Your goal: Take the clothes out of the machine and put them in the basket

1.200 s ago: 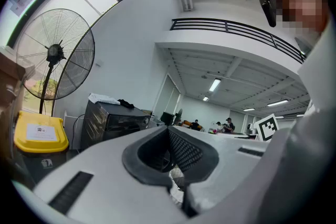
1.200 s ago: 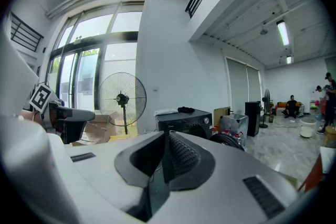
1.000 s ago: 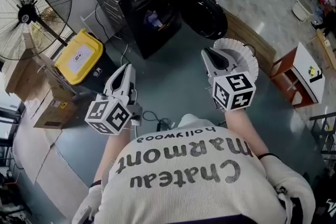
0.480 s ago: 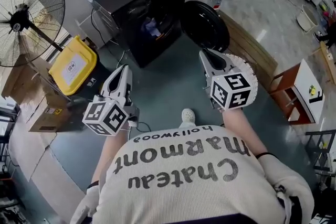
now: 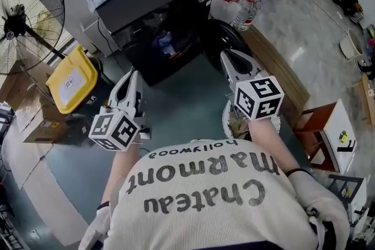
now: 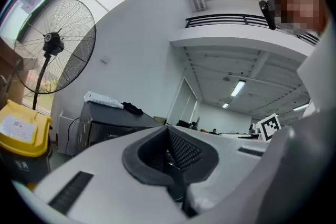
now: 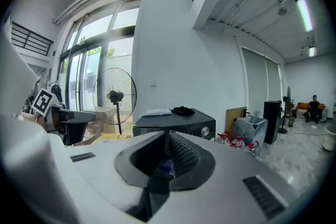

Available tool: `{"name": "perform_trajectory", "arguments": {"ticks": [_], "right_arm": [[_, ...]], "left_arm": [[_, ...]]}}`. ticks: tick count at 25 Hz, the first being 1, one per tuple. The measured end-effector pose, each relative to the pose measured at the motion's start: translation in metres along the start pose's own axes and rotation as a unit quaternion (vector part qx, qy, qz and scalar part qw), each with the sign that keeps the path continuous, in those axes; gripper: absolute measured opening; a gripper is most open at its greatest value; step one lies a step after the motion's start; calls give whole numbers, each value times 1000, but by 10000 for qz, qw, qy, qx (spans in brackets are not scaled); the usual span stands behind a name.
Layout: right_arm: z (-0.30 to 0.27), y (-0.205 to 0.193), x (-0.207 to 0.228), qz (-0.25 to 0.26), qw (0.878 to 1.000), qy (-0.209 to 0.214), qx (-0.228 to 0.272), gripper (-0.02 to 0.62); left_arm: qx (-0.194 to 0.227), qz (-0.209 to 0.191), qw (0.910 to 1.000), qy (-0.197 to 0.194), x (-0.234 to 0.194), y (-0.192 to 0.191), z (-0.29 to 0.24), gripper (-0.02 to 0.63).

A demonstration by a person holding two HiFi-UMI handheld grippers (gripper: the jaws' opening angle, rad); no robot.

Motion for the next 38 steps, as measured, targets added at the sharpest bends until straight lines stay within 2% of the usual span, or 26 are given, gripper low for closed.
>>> {"name": "perform_trajectory", "arguments": {"ticks": [3,7,12,15,20,24,28,34,38], "right_arm": [[-22,-10,19,-75,9997,159,-168,48],[-50,-45,31,-366,9969,334,-612,48],[-87,-94,34,-502,9897,536,-1226,48],[-110,-111,33,-650,9864,610,-1383,48],[-162,-94,38,-469,9854,728,-1464,48],[-208,-56,44,-280,9888,820,-1217,48],[-247,-25,45,-134,9903,960,-993,48],[-285,-46,49,-314,9867,1148,-1105,48],[-310,-62,57,-274,9830,1264,-1306,48]], "left_arm": [[-31,86,9999,130,-4,-12,-17,9],[-196,257,9993,204,-14,-39,-32,9],[-590,407,9969,335,-37,-77,-52,9],[-827,343,9955,306,-60,-94,-68,9],[-901,282,9945,443,-111,-84,-103,9],[-1059,-135,9933,447,-138,-55,-131,8],[-1075,-213,9934,334,-159,-35,-157,8],[-1124,-188,9931,281,-175,-39,-177,8],[-1165,2,9923,415,-181,-56,-186,8]]}}
Point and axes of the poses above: the fingertips, and each gripper's own axes: z backward along the fingers, x to its right, y out of its top, the point moved 6 cm from there along z, backward along the fingers, and after that the axes turned 11 degrees about -x, right-handed, at the moved point
